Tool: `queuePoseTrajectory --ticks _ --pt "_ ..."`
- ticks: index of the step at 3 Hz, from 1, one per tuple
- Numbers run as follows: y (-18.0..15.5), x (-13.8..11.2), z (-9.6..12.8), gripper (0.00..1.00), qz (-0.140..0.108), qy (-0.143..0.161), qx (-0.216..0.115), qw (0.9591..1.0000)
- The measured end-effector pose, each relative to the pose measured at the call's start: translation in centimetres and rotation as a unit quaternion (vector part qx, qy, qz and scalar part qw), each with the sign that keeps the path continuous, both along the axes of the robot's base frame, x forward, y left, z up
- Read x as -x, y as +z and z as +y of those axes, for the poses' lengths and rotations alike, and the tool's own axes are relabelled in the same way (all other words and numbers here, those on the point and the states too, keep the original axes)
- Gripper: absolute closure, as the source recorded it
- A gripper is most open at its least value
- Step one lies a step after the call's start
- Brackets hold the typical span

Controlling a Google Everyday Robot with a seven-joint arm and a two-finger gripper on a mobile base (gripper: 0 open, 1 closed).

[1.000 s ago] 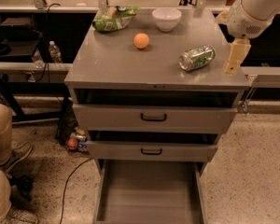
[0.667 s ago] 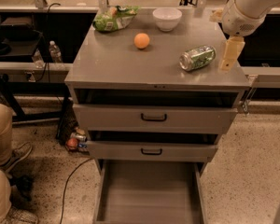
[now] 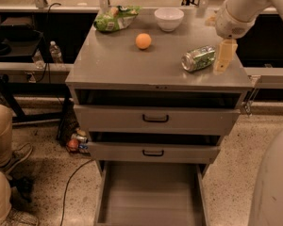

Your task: Place green can into bottom drawer

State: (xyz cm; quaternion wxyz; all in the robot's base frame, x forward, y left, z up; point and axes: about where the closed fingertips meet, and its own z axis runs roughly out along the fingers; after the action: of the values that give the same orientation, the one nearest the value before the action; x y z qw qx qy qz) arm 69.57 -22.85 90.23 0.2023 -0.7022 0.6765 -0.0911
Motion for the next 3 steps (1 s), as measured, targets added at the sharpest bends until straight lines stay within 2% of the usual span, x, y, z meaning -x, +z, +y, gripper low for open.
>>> queuePoseTrajectory --ticks 3 --pt "-3.2 -1.3 2.3 0.00 0.031 0.027 -0.008 0.9991"
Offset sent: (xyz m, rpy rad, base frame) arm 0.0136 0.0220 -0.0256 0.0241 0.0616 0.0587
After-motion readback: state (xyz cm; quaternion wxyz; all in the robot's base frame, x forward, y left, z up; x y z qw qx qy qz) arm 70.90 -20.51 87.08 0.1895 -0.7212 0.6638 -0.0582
